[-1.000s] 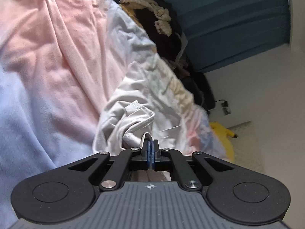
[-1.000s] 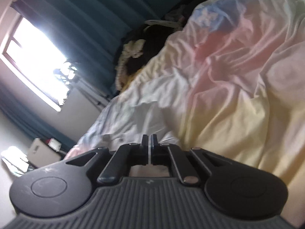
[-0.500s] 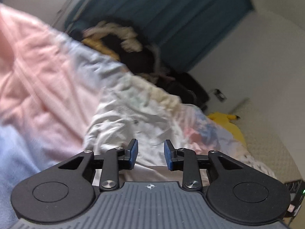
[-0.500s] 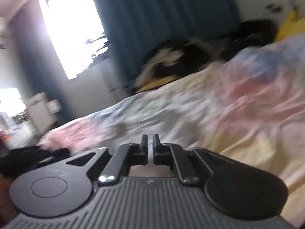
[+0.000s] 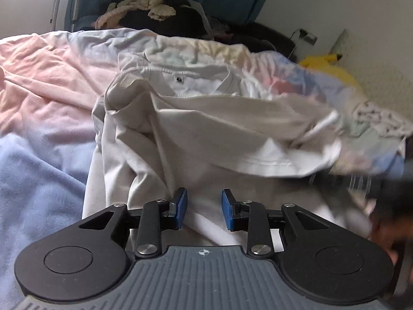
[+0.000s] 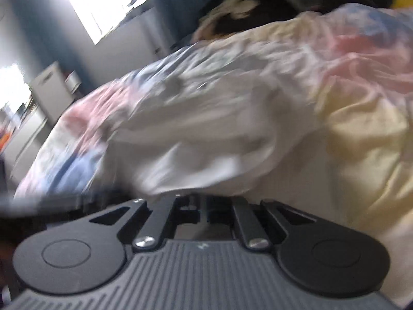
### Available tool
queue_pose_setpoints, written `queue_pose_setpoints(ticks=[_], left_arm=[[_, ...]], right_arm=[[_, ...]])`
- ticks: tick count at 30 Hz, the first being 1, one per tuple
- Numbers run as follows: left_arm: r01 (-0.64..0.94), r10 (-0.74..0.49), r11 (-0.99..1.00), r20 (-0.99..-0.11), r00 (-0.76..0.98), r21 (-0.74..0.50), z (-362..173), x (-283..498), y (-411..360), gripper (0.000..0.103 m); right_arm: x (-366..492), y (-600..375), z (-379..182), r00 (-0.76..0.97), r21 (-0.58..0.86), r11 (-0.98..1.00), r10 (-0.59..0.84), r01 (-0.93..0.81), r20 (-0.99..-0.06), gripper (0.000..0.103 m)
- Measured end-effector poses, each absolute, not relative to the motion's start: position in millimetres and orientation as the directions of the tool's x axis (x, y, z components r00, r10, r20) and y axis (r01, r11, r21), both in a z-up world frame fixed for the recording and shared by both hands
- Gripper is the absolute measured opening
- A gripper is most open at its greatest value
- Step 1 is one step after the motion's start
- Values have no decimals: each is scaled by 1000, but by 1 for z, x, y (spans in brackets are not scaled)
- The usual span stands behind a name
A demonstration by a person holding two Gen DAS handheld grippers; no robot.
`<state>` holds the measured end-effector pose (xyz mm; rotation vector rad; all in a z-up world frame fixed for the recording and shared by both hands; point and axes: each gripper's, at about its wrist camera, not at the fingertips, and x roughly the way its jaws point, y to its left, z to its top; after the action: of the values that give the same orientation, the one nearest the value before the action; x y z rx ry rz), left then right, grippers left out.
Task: Fold clothes
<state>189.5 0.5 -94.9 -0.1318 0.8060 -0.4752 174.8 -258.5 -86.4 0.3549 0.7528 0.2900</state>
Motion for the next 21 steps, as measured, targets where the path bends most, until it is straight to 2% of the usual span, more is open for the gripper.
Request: queue_pose_setpoints(ticks=[4,11,16,21], left_arm=[[339,-455,890,-654,605,-305,-94,192,3,33],[362,-461,886,-644,610,-290,-93,193,-2,33],[369,-467,883,-635,615,-291,-93,194,-5,33],[396,-496,867,-594,634,-301,-83,189,-4,33]], right_arm=[[190,-280,-91,762,410,908,322,-81,-562,6],[216,-300,-86,800,471,877,347,-93,-489,6],[225,-317,-96,825,479,878,273,-3,-494,3],[222,-320,-103,807,500,865,270,36,-525,6]])
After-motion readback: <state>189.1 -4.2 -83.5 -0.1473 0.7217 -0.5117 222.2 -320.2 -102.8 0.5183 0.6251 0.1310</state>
